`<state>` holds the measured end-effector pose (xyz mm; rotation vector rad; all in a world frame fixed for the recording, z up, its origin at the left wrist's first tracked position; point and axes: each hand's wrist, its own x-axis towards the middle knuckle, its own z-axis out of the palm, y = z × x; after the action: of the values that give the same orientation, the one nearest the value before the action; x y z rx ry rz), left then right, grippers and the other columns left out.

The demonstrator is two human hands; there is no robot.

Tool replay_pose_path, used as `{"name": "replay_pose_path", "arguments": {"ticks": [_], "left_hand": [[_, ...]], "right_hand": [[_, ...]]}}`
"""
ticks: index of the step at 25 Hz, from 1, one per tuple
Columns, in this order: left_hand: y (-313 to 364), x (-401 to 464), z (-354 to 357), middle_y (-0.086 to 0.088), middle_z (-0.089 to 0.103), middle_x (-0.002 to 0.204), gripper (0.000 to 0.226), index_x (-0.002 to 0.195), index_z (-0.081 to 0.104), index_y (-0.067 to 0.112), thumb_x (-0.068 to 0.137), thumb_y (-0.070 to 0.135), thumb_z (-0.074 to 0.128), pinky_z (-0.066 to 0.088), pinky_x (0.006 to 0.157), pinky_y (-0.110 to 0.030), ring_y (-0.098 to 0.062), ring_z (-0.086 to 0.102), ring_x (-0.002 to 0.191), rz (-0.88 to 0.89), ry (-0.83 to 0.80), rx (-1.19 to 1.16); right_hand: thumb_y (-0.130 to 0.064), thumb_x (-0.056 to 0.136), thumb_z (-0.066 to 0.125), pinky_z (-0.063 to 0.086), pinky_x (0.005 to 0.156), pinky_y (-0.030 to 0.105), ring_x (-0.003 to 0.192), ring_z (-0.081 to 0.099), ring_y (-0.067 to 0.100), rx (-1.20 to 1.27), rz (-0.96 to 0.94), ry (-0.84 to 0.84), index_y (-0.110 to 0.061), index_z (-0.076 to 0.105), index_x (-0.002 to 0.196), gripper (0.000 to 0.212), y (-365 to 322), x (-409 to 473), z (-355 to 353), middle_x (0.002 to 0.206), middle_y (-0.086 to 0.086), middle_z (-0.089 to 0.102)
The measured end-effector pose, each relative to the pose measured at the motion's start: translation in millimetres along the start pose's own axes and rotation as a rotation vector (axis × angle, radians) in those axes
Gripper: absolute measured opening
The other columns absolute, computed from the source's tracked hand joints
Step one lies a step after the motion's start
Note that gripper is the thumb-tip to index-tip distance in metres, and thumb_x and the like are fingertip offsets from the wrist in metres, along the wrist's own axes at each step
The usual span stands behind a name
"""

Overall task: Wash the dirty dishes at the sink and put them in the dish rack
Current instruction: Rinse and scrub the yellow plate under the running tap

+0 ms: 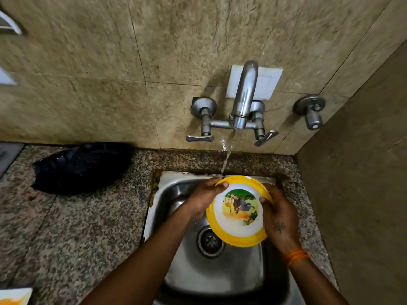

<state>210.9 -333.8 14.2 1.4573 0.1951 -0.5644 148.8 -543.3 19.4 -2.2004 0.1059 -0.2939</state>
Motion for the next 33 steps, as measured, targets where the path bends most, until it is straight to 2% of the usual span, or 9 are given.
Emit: {"name": "replay_pose_path", "arguments": {"ticks": [5,9,13,17,21,25,28,31,33], "left_hand": [[-13.8,-2.6,-29.2,-0.014,0.077,0.114,0.017,0.111,0.074,0.015,0.102,0.02,0.061,0.056,0.099,-0.047,-0.033,0.071,0.109,0.084,0.302,-0.108],[-10.9,-9.5,-59.7,-0.017,0.079,0.101,0.019,0.104,0.077,0.013,0.102,0.023,0.061,0.058,0.091,-0.058,-0.041,0.074,0.097,0.04,0.414,-0.239],[-17.9,-17.8,-71.3,-0.016,0.074,0.121,0.029,0.122,0.071,0.017,0.101,0.014,0.053,0.054,0.097,-0.049,-0.038,0.07,0.11,0.033,0.395,-0.295],[-34.1,-27.0,-73.1,-0.014,0.07,0.132,0.045,0.13,0.071,0.02,0.092,0.041,0.06,0.048,0.11,-0.047,-0.033,0.064,0.124,0.027,0.271,-0.368],[-46.4,-39.0,-75.5,-0.007,0.075,0.11,0.024,0.115,0.072,0.015,0.101,0.017,0.052,0.054,0.079,-0.034,-0.026,0.066,0.104,-0.043,0.231,-0.09],[-49.5,-51.4,-76.1,-0.006,0.075,0.102,0.024,0.119,0.072,0.015,0.097,0.014,0.061,0.056,0.072,-0.035,-0.023,0.068,0.09,-0.11,0.033,0.021],[-32.2,-51.3,-59.8,-0.003,0.079,0.103,0.024,0.117,0.074,0.017,0.101,0.009,0.056,0.056,0.078,-0.039,-0.021,0.071,0.092,-0.029,0.09,0.001],[-12.5,-41.7,-40.8,-0.001,0.08,0.102,0.025,0.113,0.074,0.017,0.101,0.005,0.055,0.058,0.076,-0.037,-0.02,0.074,0.092,0.083,0.178,0.019],[-3.0,-36.6,-36.0,0.008,0.08,0.096,0.028,0.108,0.074,0.018,0.101,0.0,0.053,0.057,0.075,-0.024,-0.011,0.075,0.09,0.168,0.214,0.059]], "right_hand": [[-0.038,0.098,0.06,0.038,0.116,0.046,0.142,0.045,0.03,-0.424,-0.394,-0.057,-0.012,0.058,0.142,0.051,-4.9,-23.5,29.5,0.151,0.013,0.052],[-0.028,0.095,0.067,0.034,0.115,0.059,0.143,0.045,0.034,-0.43,-0.65,-0.216,-0.016,0.067,0.131,0.038,-9.6,-52.5,59.6,0.143,0.007,0.059],[0.001,0.084,0.068,0.032,0.119,0.054,0.12,0.059,0.027,-0.314,-0.698,-0.204,-0.012,0.07,0.123,0.041,-15.9,-44.9,63.7,0.121,0.007,0.068],[-0.005,0.099,0.062,0.045,0.1,0.018,0.107,0.067,0.013,0.014,-0.332,-0.097,-0.018,0.071,0.116,0.024,-28.4,-48.9,62.2,0.112,-0.005,0.072],[-0.015,0.102,0.06,0.053,0.09,0.031,0.099,0.068,0.007,0.506,0.287,-0.063,-0.02,0.075,0.105,0.016,-12.7,-37.6,64.1,0.106,-0.003,0.077],[-0.016,0.1,0.063,0.054,0.086,0.038,0.091,0.066,0.015,0.589,0.468,-0.017,-0.02,0.076,0.091,0.016,4.9,-14.0,64.1,0.093,-0.004,0.078],[-0.039,0.105,0.052,0.047,0.084,0.029,0.093,0.066,0.017,0.228,0.304,-0.039,-0.019,0.073,0.097,0.03,-15.8,10.5,62.2,0.098,0.001,0.076],[-0.055,0.104,0.03,0.038,0.115,0.038,0.138,0.049,0.029,-0.243,-0.009,-0.178,-0.012,0.053,0.144,0.063,-54.3,14.5,78.5,0.148,0.014,0.055],[-0.052,0.103,0.03,0.025,0.124,0.049,0.151,0.031,0.029,-0.359,-0.352,-0.32,-0.009,0.042,0.153,0.067,-72.7,10.9,87.2,0.161,0.013,0.038]]}}
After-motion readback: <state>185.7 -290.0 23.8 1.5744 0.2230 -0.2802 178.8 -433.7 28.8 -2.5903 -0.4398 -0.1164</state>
